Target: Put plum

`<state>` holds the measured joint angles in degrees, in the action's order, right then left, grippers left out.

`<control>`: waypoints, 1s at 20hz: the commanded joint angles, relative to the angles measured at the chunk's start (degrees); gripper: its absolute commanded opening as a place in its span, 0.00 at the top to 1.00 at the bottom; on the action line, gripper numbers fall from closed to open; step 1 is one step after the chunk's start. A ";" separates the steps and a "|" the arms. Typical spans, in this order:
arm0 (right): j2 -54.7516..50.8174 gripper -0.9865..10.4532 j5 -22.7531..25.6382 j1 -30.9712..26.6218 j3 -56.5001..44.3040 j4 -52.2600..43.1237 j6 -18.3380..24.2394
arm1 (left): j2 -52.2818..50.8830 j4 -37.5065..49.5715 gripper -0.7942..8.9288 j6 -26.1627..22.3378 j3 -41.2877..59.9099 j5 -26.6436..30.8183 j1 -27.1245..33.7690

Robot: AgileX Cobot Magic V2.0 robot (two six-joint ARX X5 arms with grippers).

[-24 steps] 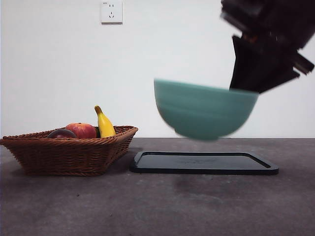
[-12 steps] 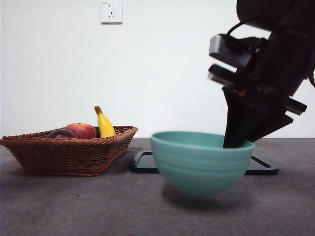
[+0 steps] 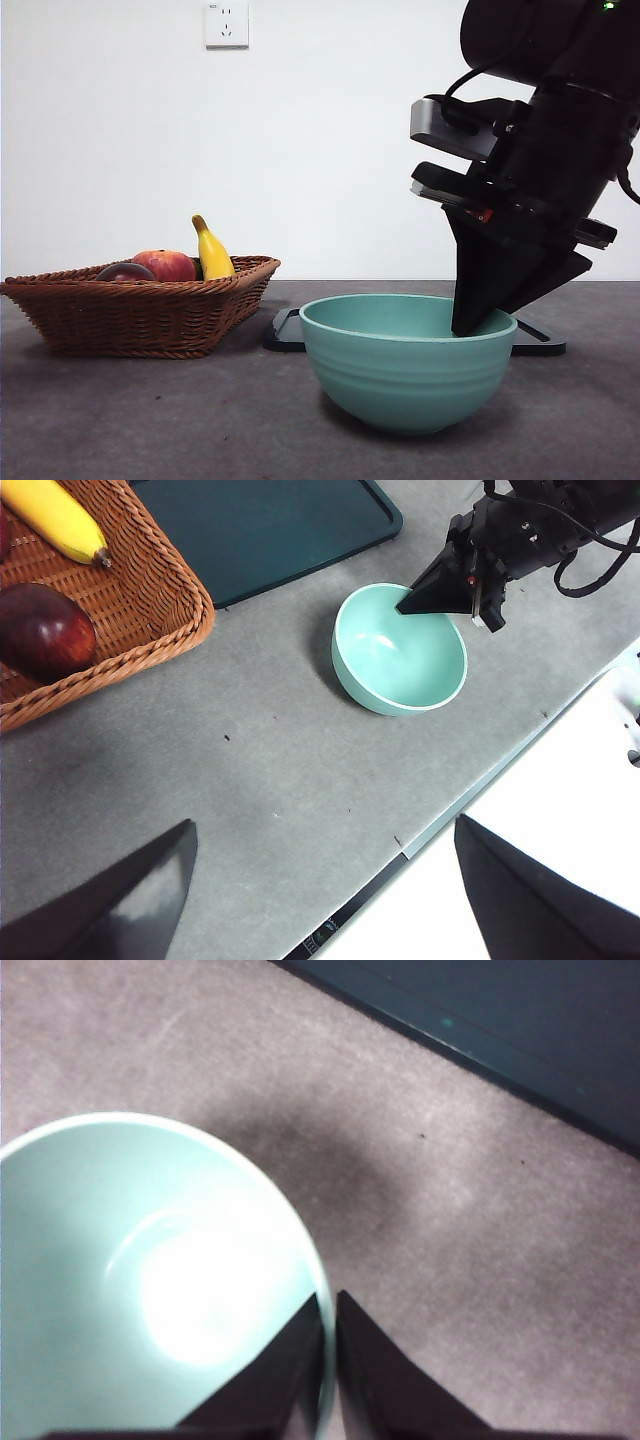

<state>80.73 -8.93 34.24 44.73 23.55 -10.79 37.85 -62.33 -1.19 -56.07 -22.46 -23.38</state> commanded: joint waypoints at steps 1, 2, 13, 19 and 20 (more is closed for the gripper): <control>0.92 0.74 0.20 0.52 0.20 0.55 -0.11 | 0.26 0.63 0.50 -0.94 -0.52 -0.17 -0.22; 0.92 0.69 0.26 0.52 0.20 0.66 -0.15 | 0.26 0.66 0.50 -0.94 -0.52 -0.17 -0.22; -10.21 0.68 -0.07 0.50 6.97 7.82 -0.28 | 0.26 0.68 0.50 -0.94 -0.52 -0.15 -0.22; -24.70 0.68 -8.76 0.50 10.60 16.22 -0.15 | 0.26 0.66 0.50 -0.94 -0.52 -0.17 -0.22; -26.73 0.68 -10.67 0.50 10.60 17.73 -0.17 | 0.26 0.66 0.50 -0.92 -0.52 -0.17 -0.22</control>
<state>53.32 -19.35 34.24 54.41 41.39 -10.79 37.85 -62.33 -1.21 -56.07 -22.44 -23.38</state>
